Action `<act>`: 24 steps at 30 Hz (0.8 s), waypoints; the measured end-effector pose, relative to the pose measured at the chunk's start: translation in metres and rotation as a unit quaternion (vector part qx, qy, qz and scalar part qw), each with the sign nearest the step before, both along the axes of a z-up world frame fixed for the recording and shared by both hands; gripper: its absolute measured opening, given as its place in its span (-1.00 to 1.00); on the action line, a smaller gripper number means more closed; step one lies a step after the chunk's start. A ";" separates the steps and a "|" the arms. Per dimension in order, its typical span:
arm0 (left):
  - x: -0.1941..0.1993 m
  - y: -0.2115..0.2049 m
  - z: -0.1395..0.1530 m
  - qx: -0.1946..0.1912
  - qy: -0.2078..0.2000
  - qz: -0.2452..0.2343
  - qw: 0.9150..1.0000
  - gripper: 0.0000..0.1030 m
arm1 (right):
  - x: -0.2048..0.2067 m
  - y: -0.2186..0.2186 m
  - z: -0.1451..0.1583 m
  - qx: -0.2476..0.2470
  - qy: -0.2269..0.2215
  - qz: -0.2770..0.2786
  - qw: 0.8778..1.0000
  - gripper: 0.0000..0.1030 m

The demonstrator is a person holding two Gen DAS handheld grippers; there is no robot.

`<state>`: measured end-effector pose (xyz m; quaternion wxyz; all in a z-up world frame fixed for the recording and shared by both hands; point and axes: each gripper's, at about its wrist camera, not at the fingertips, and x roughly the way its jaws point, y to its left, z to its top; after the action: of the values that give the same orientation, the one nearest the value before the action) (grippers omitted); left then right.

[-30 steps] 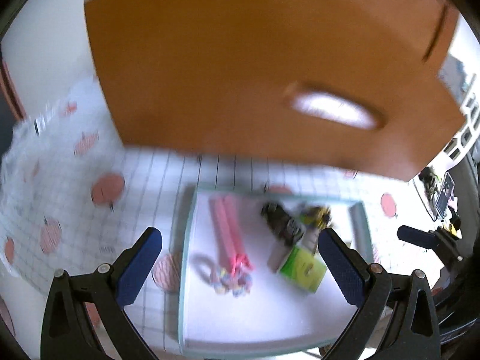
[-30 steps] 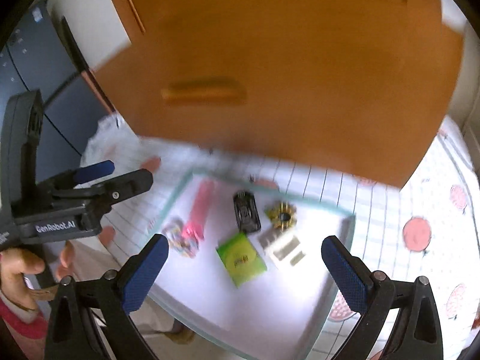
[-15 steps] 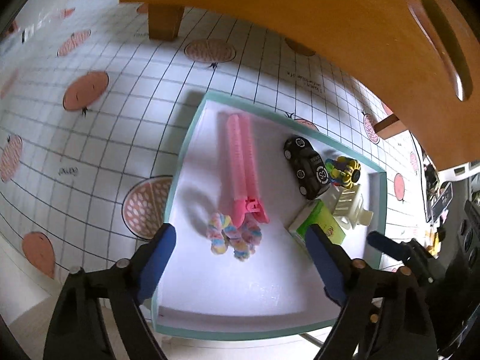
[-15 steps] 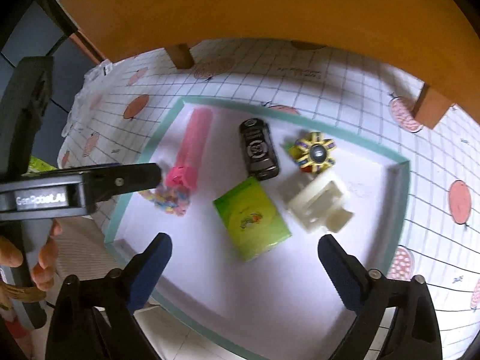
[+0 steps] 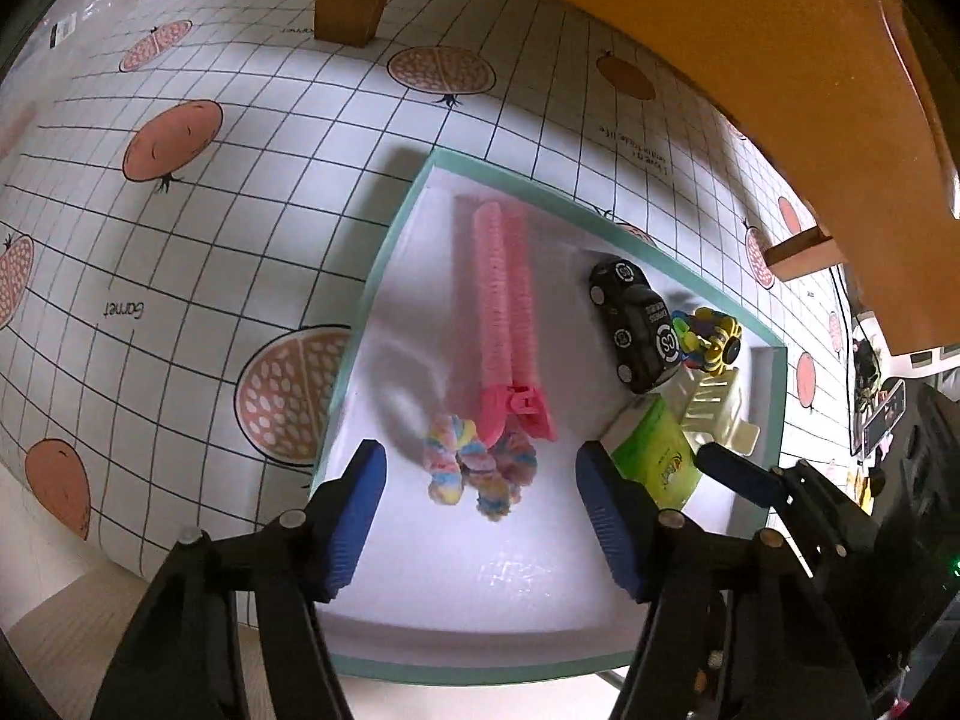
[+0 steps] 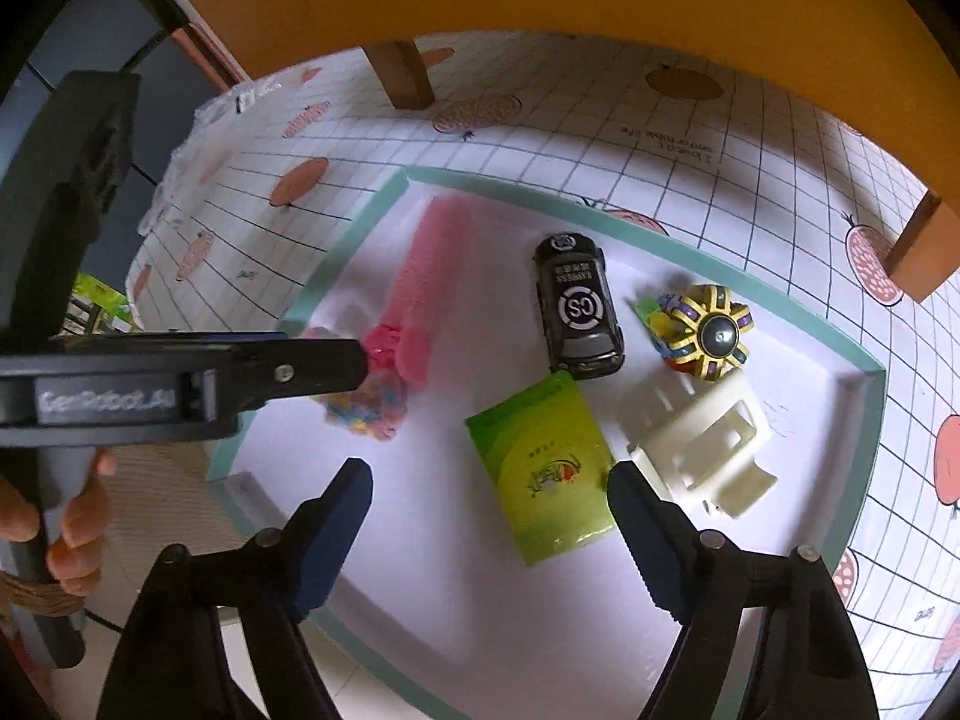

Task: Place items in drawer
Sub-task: 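Grasp the green tissue pack with the right tool while the left tool grasps the pastel pipe-cleaner toy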

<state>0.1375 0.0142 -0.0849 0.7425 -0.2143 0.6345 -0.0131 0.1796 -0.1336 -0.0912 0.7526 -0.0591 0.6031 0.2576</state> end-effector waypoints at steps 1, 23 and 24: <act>0.000 0.000 0.000 0.000 0.000 0.000 1.000 0.30 | 0.002 -0.001 -0.003 -0.006 0.000 -0.003 1.000 0.58; 0.017 -0.019 -0.024 0.028 0.024 -0.019 0.999 0.26 | 0.006 -0.008 -0.023 -0.054 0.014 -0.029 0.998 0.09; 0.017 -0.021 -0.025 0.029 0.025 -0.020 0.999 0.26 | 0.005 -0.009 -0.023 -0.055 0.019 -0.032 0.998 0.09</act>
<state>0.1544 -0.0067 -0.1101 0.7321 -0.1797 0.6570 -0.0042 0.1846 -0.1430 -0.1141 0.7446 -0.0762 0.6319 0.2012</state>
